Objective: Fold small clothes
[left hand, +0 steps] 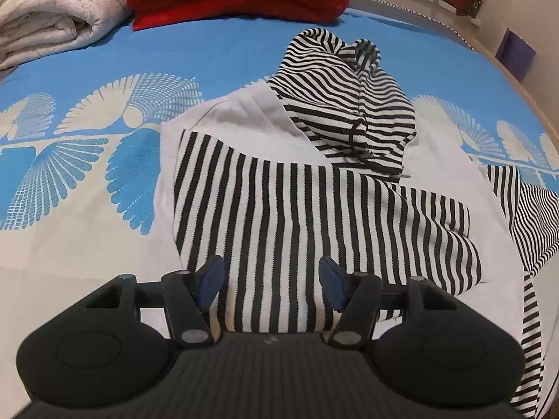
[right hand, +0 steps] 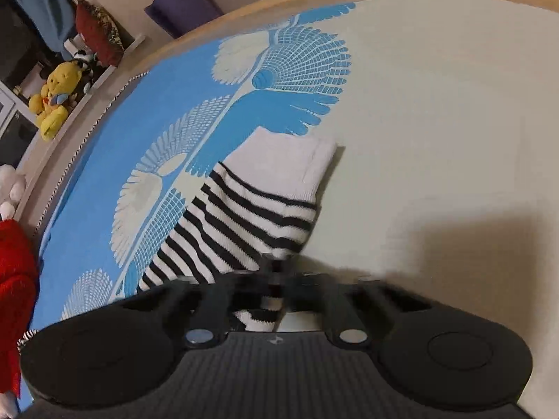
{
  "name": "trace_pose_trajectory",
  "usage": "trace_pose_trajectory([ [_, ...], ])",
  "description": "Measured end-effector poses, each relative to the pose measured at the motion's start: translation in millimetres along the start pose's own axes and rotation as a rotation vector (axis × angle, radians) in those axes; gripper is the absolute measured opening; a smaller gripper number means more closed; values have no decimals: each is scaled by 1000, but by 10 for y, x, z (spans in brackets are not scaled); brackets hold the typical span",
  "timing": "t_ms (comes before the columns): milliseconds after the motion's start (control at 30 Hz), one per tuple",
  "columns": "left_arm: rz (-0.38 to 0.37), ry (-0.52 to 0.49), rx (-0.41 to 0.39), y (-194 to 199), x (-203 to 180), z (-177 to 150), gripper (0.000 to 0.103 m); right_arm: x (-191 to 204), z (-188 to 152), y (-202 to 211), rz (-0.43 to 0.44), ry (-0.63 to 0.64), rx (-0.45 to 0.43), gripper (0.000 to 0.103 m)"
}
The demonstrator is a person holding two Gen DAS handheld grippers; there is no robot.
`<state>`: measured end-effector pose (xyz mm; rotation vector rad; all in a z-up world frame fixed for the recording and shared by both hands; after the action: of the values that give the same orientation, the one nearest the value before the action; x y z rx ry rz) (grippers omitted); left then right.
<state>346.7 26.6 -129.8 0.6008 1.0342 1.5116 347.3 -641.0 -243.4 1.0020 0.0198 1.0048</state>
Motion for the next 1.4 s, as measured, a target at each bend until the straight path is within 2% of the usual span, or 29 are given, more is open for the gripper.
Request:
trace_pose_trajectory([
  [67,0,10,-8,29,45,31,65,87,61,121,-24,12,-60,3],
  [167,3,46,-22,87,169,111,65,744,176,522,5,208,-215,3],
  [233,3,83,-36,139,276,184,65,1422,112,960,114,339,-314,2],
  [300,6,131,-48,191,405,276,65,2186,-160,1489,296,466,-386,1],
  [333,3,160,-53,217,475,321,65,2597,-401,1762,418,521,-393,1],
  [400,-12,207,-57,257,576,387,65,3182,-892,2094,636,564,-299,3],
  [433,-20,226,-57,273,619,411,65,3463,-1231,2210,750,570,-182,5],
  [467,-25,240,-54,282,659,431,65,3642,-1513,2260,821,575,-62,7],
  [533,-28,254,-48,287,722,439,65,3865,-2083,2332,924,606,183,27],
  [600,-38,269,-30,269,768,415,65,3863,-2418,2329,901,663,286,36],
  [667,-60,288,-7,233,786,376,65,3733,-2571,2251,840,730,249,39],
  [700,-70,296,5,203,787,351,65,3658,-2595,2169,788,758,217,40],
  [733,-81,308,18,171,783,323,65,3583,-2606,2036,696,780,210,40],
  [767,-93,319,29,137,773,303,65,3529,-2605,1893,593,784,238,42],
  [800,-111,332,43,100,750,285,65,3490,-2572,1753,528,763,273,42],
  [900,-152,364,74,-29,661,247,65,3364,-2438,1403,472,630,352,42],
  [1033,-106,361,103,-259,588,185,65,3126,-2382,1103,363,530,430,42],
  [1133,-44,342,142,-449,615,62,65,2972,-2453,1004,302,516,473,42],
  [1200,-8,312,162,-555,630,-23,61,2853,-2445,940,266,494,490,42],
  [1233,2,291,160,-585,642,-43,58,2726,-2441,850,243,478,496,42],
  [1267,19,254,150,-593,626,-55,47,2667,-2420,831,231,462,499,41],
  [1300,37,217,139,-583,608,-58,26,2610,-2398,814,236,441,506,41],
  [1333,50,175,125,-556,584,-51,10,2554,-2374,823,247,418,515,41],
  [1367,51,145,112,-505,557,-37,0,2536,-2359,832,242,414,515,41],
  [1400,43,135,91,-432,540,-11,0,2513,-2330,848,224,422,502,41],
])
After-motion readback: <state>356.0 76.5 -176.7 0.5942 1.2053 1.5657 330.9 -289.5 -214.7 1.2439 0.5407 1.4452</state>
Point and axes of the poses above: each gripper's, at about its wrist camera, not at the fingertips, and y roughly against the way its jaws point, x to its left, z to its top, the point moved 7 cm from there along -y, roughly the way its jaws point, and after that the axes turned 13 degrees about y, right-handed, at the moved point
